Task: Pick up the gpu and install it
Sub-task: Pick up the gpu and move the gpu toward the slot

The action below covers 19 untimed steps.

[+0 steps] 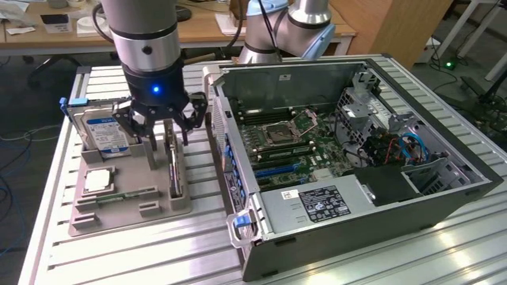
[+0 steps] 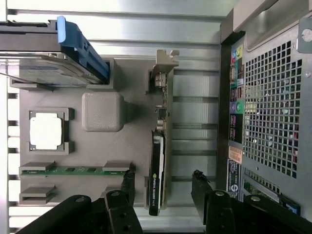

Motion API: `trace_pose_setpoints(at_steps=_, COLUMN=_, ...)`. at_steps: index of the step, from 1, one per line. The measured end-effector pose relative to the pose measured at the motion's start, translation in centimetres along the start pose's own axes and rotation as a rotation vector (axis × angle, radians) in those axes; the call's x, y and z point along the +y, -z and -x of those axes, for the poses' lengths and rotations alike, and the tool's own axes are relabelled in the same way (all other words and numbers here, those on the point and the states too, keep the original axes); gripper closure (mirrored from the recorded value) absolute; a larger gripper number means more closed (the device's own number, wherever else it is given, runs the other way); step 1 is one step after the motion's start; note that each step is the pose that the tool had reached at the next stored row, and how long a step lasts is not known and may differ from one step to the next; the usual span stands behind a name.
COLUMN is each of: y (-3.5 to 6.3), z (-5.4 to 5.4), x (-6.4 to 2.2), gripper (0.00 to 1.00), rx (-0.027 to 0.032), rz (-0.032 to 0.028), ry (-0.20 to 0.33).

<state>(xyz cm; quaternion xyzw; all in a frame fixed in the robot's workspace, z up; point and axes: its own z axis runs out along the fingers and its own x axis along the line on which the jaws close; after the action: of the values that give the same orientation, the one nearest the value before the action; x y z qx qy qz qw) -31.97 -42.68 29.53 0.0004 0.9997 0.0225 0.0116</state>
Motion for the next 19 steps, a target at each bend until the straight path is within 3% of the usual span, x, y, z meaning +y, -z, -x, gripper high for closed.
trace_pose_setpoints(at_steps=10, y=-1.66, z=0.0, x=-0.08, gripper=0.41, rx=-0.0048, rz=-0.0013, ry=-0.049)
trace_pose_setpoints(at_steps=19, y=-3.22, z=-0.1, x=-0.52, gripper=0.41, rx=-0.0047, rz=-0.0015, ry=-0.05)
